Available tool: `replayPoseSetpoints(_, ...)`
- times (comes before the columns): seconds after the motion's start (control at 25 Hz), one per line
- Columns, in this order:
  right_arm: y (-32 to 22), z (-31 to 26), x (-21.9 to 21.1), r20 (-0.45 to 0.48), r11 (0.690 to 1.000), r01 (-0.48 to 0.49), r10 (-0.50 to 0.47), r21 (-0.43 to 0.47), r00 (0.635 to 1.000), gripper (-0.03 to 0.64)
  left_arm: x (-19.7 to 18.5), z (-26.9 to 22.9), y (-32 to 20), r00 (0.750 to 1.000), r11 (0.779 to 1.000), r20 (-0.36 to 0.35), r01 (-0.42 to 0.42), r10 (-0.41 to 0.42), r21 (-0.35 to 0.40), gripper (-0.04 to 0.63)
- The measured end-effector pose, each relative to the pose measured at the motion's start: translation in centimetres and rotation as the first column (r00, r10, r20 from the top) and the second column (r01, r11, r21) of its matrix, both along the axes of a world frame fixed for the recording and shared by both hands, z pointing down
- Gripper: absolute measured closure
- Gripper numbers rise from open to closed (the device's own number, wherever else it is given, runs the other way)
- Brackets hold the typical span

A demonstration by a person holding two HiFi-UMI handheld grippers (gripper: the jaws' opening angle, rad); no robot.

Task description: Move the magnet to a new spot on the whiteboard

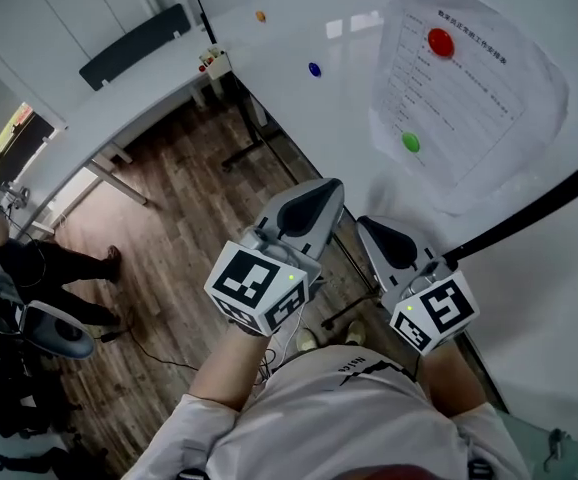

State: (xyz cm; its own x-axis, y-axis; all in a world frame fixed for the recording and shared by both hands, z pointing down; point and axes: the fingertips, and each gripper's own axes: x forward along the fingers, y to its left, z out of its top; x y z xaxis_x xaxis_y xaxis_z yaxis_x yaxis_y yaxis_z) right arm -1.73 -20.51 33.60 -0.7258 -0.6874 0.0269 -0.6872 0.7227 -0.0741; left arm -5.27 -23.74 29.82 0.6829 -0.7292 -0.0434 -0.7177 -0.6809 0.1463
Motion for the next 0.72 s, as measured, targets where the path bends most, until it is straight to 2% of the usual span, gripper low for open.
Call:
replayPoseSetpoints(0.32, 0.0, -0.2, -1.4, -0.003, 1.0, 0.02, -0.02, 0.003, 1.0, 0.603, -2.9, 0.6, 0.6, 0.996, 0.995, -0.004, 0.093, -0.093, -0.033, 0.583)
replayPoseSetpoints(0.72, 0.0, -0.2, -2.5, -0.018, 1.0, 0.028, -0.028, 0.005, 0.999, 0.603, -3.8, 0.8, 0.9, 0.994, 0.994, -0.022, 0.104, -0.105, -0.028, 0.583)
